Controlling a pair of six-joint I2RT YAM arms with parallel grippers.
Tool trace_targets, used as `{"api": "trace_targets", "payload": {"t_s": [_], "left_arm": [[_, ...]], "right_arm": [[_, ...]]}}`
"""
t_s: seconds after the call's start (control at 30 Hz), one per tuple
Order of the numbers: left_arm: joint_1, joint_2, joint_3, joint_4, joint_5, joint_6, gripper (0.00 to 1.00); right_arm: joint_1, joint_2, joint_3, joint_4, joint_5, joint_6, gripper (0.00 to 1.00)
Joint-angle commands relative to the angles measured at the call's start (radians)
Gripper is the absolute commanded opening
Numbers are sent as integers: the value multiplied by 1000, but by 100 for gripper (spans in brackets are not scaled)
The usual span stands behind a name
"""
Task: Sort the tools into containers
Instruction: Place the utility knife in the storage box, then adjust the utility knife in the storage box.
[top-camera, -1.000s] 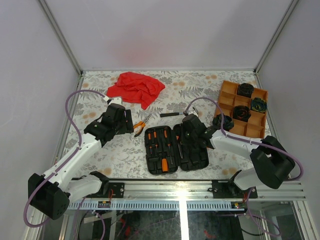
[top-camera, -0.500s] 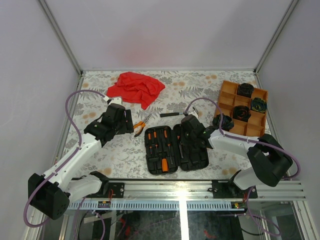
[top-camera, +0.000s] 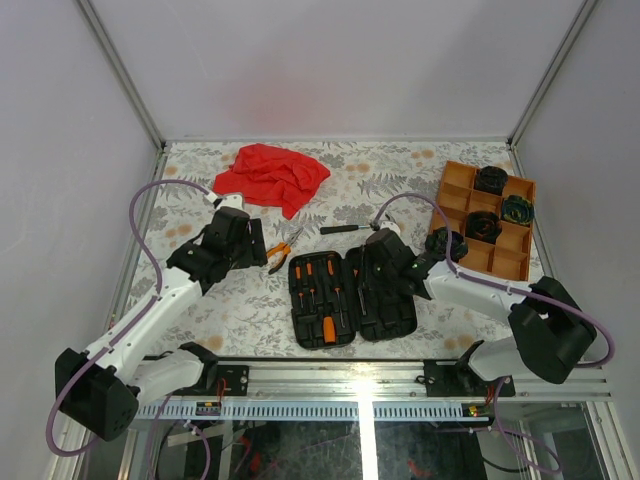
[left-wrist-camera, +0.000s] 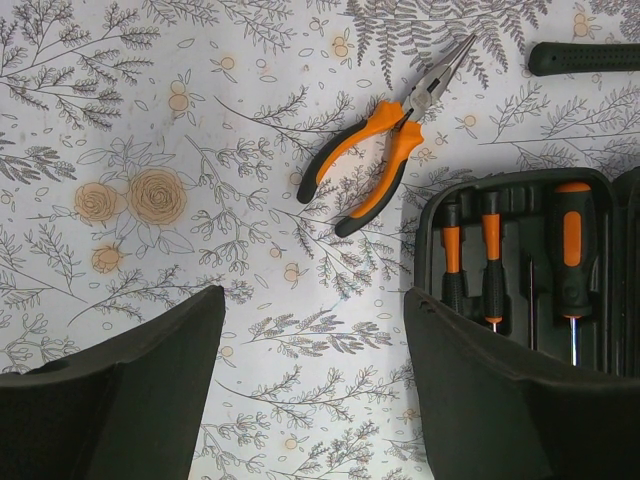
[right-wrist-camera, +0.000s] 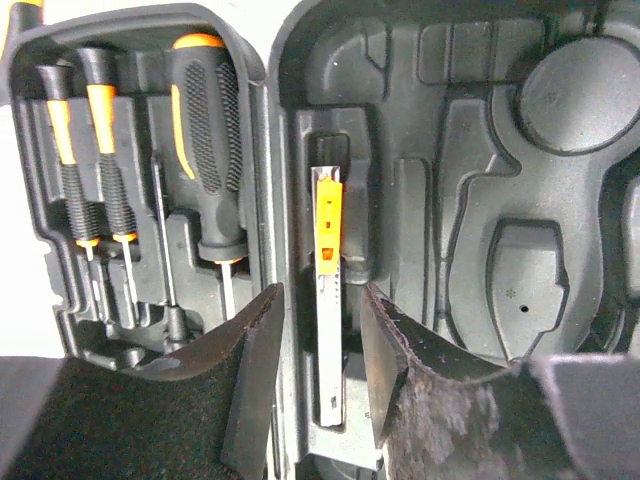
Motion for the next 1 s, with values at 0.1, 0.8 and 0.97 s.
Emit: {"api": "trace_targets", "payload": {"t_s": [0.1, 0.8, 0.97], "left_arm": [[5, -52, 29, 14, 49, -18, 71], [-262, 39, -184, 293, 189, -249, 63], [-281, 59, -189, 297, 180, -248, 63]], "right_arm": [[6, -84, -13, -1, 16, -53, 42], [-117, -105, -167, 213, -318, -153, 42], [-122, -87, -168, 224, -326, -151, 41]]}}
